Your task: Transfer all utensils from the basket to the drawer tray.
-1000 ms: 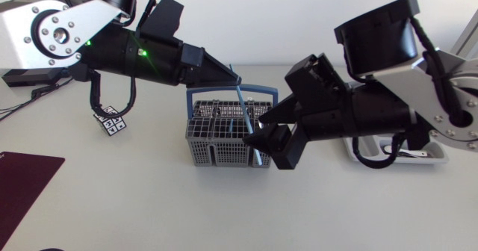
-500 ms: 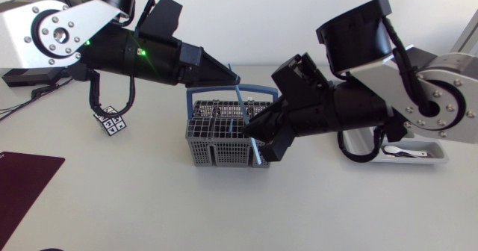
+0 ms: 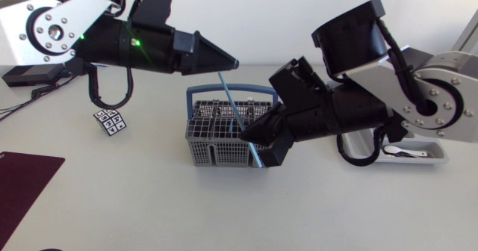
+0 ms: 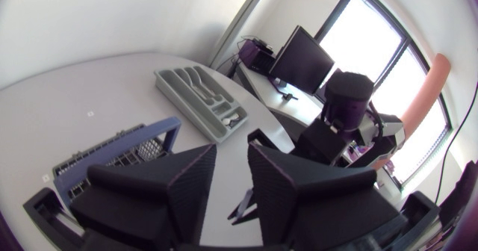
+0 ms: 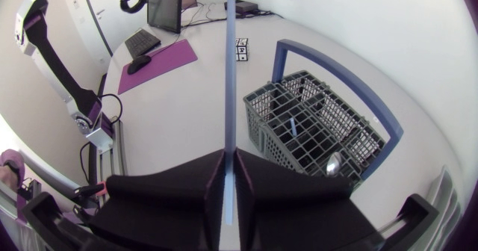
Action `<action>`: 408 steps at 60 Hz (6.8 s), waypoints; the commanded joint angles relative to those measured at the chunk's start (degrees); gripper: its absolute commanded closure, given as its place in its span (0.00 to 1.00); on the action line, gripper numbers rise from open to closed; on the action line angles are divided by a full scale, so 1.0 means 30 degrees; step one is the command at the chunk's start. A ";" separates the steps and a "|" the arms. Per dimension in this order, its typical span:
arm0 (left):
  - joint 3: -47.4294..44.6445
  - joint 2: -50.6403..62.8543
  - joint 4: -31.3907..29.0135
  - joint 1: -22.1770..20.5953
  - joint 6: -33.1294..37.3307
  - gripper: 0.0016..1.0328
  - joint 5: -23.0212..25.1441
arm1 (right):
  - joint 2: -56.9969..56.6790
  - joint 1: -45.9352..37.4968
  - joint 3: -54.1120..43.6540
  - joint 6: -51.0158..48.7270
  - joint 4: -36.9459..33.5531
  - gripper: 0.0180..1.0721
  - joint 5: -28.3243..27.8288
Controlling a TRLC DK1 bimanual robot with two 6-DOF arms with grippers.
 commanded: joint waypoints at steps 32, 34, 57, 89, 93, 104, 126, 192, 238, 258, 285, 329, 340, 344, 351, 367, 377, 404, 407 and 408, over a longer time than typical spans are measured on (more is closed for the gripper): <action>-0.0752 -0.1778 -0.1028 -0.0768 0.7708 0.38 -0.7046 | -0.3581 -0.6707 -0.1333 -0.0269 -0.0555 0.95 -0.0106; -0.1192 -0.1749 -0.1028 -0.1032 0.8353 0.38 -0.7427 | -0.3610 -0.7440 -0.1362 -0.0298 -0.0555 0.95 -0.0048; -0.4356 -0.0459 0.0584 -0.3845 1.2748 0.37 -1.1382 | 0.1077 -1.5203 -0.0835 -0.1441 0.0705 0.95 0.1095; -0.5733 0.0537 0.1990 -0.4958 1.4916 0.33 -1.3287 | 1.0862 -1.6610 0.3618 -0.1558 0.2404 0.94 0.3819; -0.5821 0.0595 0.2078 -0.4987 1.5033 0.33 -1.3316 | 1.1829 -1.6580 0.4321 -0.1411 0.2404 0.94 0.4171; -0.6553 0.0771 0.2986 -0.5104 1.5443 0.33 -1.3814 | 1.3323 -1.6258 0.5200 -0.1148 0.2316 0.81 0.4581; -0.6729 0.2412 0.6150 -0.4870 1.4945 0.34 -1.4634 | 1.2151 -1.5613 0.3940 -0.1206 0.2463 0.16 0.4552; -0.6114 0.2324 0.7263 -0.3669 1.3568 0.97 -1.3257 | 0.4417 -1.1600 0.0073 -0.1851 0.1408 0.16 0.4610; -0.2598 -0.4678 0.1902 -0.2907 0.8705 0.97 -1.0181 | -0.0856 -0.8553 -0.0982 -0.2056 0.0353 0.16 0.4112; -0.0870 -0.3272 -0.0706 -0.1237 0.4749 0.97 -0.5728 | -0.4255 -0.6444 -0.1480 -0.1704 -0.0526 0.16 0.2267; 0.0449 0.0449 -0.2756 -0.0886 0.1878 0.97 -0.1187 | -0.3581 -0.2283 -0.1743 -0.1118 -0.0467 0.16 0.1534; 0.0683 0.1328 -0.3020 -0.0827 0.1791 0.97 -0.0132 | 0.0198 -0.0584 0.0600 0.0200 -0.0174 0.68 0.0743; 0.0654 0.1386 -0.2991 -0.0827 0.1820 0.97 -0.0132 | 0.0403 -0.0584 0.0630 0.0200 -0.0116 0.88 0.0743; 0.0654 0.1386 -0.2991 -0.0798 0.1820 0.97 -0.0132 | 0.0462 -0.0584 0.0600 0.0200 -0.0116 0.90 0.0743; 0.0624 0.1386 -0.2991 -0.0798 0.1849 0.97 -0.0132 | 0.0638 -0.0584 0.0600 0.0200 -0.0203 0.94 0.0597; 0.1415 0.1181 -0.2961 -0.0651 0.1673 0.64 -0.0103 | 0.0433 -0.0408 0.0132 -0.0064 -0.0643 0.94 0.0567; 0.2587 0.0595 -0.2083 0.0110 0.0970 0.43 -0.0132 | 0.0140 -0.0526 -0.0337 -0.0503 -0.1141 0.94 0.0567; 0.2587 0.1181 -0.2288 0.0140 0.1117 0.42 -0.2271 | -0.2849 -0.8055 -0.1978 -0.2612 -0.2694 0.94 -0.1073; 0.2441 0.1474 -0.2317 -0.0329 0.1263 0.42 -0.2857 | -0.2790 -0.9344 -0.1978 -0.2964 -0.2694 0.94 -0.1278; 0.2353 0.1562 -0.2288 -0.0446 0.1292 0.42 -0.2886 | -0.2731 -0.9754 -0.1978 -0.3081 -0.2694 0.94 -0.1337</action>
